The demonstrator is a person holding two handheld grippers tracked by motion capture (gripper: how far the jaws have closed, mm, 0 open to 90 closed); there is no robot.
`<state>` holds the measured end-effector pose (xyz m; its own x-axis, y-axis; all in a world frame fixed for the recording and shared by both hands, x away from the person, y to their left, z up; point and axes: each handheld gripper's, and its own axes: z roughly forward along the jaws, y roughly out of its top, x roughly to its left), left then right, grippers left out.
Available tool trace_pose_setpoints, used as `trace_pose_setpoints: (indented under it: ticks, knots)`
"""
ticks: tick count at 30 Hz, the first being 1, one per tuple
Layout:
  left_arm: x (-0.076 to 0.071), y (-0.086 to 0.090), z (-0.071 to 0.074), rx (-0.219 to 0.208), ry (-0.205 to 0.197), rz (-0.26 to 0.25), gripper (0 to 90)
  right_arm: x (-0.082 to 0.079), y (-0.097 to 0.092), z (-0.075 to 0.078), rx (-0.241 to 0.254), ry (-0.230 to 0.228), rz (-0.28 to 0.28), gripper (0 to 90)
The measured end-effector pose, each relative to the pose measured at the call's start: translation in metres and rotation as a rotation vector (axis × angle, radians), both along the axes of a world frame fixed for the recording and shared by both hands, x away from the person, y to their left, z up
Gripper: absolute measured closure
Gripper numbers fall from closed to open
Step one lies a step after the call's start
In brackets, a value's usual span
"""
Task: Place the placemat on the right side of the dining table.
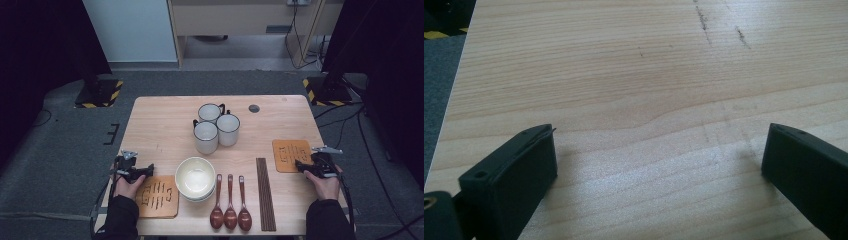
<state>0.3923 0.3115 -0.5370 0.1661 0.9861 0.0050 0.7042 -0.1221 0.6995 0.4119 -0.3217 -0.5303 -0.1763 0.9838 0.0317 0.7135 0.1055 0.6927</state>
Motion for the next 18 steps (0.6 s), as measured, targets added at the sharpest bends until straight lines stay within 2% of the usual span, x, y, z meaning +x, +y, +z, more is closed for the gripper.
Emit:
trace_pose_setpoints:
  ticks: [5,10,11,16,17,18]
  knots:
    - [0.0,0.0,0.0,-0.001,0.001,-0.001,0.0,-0.001,-0.002,0.005,0.018,-0.035,-0.013,23.3]
    - [0.0,0.0,0.0,0.0,0.003,0.002,0.0,-0.003,0.001,0.009,0.024,-0.038,-0.002,23.1]
    - [0.0,0.0,0.0,-0.001,0.003,0.0,0.0,-0.004,0.003,0.013,0.031,-0.059,0.008,23.9]
    - [0.0,0.001,0.0,-0.002,0.002,0.0,0.0,-0.009,0.008,0.024,0.051,-0.086,0.022,23.9]
    - [-0.001,0.001,0.0,-0.003,-0.001,0.002,0.1,-0.011,0.012,0.03,0.074,-0.101,0.028,24.7]
    - [-0.001,0.001,0.0,-0.003,-0.001,0.002,0.9,-0.011,0.012,0.03,0.074,-0.101,0.028,24.7]
